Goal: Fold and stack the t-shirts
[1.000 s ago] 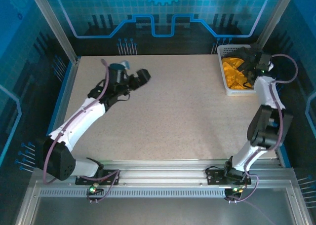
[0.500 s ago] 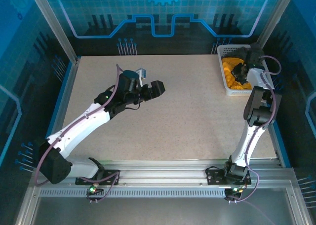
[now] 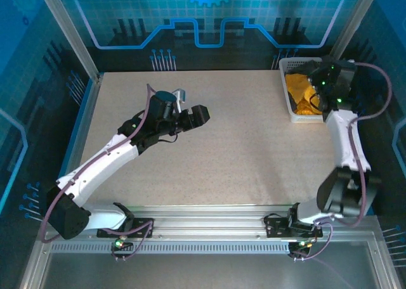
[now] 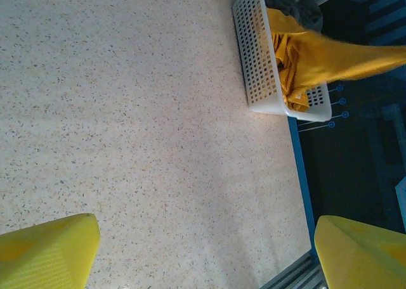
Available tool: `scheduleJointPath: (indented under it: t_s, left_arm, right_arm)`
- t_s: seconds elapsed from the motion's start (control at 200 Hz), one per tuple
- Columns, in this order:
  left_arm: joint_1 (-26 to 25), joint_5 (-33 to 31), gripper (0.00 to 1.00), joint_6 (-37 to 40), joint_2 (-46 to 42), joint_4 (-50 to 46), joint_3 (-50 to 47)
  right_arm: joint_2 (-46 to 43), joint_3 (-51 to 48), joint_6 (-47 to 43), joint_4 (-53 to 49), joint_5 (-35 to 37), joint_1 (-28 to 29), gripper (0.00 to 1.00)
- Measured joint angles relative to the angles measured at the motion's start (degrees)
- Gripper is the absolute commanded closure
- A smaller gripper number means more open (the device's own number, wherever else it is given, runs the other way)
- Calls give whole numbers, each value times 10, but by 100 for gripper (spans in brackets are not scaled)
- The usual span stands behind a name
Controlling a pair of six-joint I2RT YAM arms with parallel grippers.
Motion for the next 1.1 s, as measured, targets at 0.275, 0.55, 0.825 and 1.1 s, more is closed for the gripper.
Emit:
scheduleJointPath:
  t_s: [0.275, 0.55, 0.825, 1.1]
  left_arm:
    - [12, -26, 11, 0, 0, -33, 0]
    - [27, -92, 9, -14, -42, -89, -28]
    - [34, -201, 9, -45, -157, -175, -57]
    - [35, -194, 17, -66, -235, -202, -125]
  right_arm:
    - [-14, 225, -30, 25, -9, 79, 100]
    - [84, 407, -92, 52, -52, 314, 100]
    - [302, 446, -132, -45, -71, 527, 35]
    - [306, 240, -150, -138, -77, 548, 34]
